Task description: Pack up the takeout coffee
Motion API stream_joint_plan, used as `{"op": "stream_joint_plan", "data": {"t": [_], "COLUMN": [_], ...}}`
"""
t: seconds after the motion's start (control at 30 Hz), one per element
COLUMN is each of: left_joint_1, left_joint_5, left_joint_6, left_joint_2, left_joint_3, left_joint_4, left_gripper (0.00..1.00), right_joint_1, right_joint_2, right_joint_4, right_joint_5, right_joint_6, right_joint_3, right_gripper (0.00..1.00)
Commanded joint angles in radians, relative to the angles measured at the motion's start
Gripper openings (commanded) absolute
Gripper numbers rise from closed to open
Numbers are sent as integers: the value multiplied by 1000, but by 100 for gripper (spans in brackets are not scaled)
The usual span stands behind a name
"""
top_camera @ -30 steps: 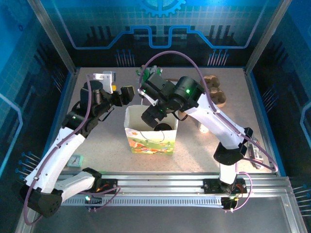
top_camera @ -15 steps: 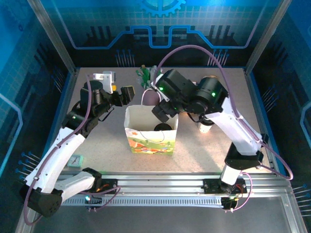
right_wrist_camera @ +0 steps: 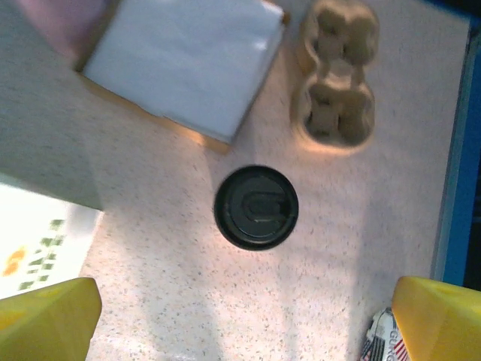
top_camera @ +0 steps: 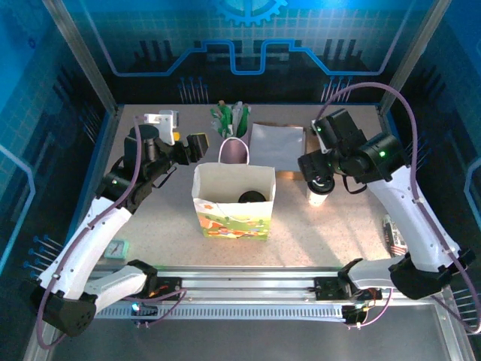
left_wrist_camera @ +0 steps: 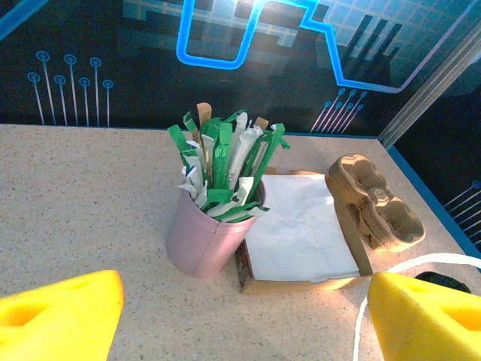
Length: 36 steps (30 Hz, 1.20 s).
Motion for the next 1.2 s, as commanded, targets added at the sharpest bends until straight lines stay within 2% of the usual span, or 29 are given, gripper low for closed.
{"op": "stream_joint_plan", "data": {"t": [0.0, 0.17, 0.27, 0.4, 0.6, 0.77, 1.0, 1.17], "left_joint_1": [7, 6, 6, 6, 6, 6, 5, 4], "left_joint_5": [26, 38, 40, 43, 37, 37, 36, 36], "left_joint_6": [13, 12, 13, 16, 22, 24, 26, 26], "left_joint_2": [-3, 5, 10, 14, 12, 16, 21, 22], "left_joint_3": [-1, 4, 8, 16, 17, 22, 24, 24], "left_joint_4": [19, 12, 7, -3, -8, -14, -18, -20], "left_gripper": [86, 86, 87, 89, 89, 90, 90, 90], "right_joint_1": [-98, -174, -179, -188, -192, -190, -189, -192], "right_joint_2": [-8, 19, 47, 75, 103, 116, 221, 184], "right_joint_4": [105, 206, 243, 302, 300, 307, 170, 219], "right_joint_5": [-110, -151, -185, -152, -76, -100, -62, -66], "right_joint_6": [35, 90, 147, 232, 372, 483, 644, 755], "right_joint_3": [-127, -293, -333, -390, -386, -407, -346, -393], "right_gripper": [100, 100, 100, 100, 100, 98, 95, 95]}}
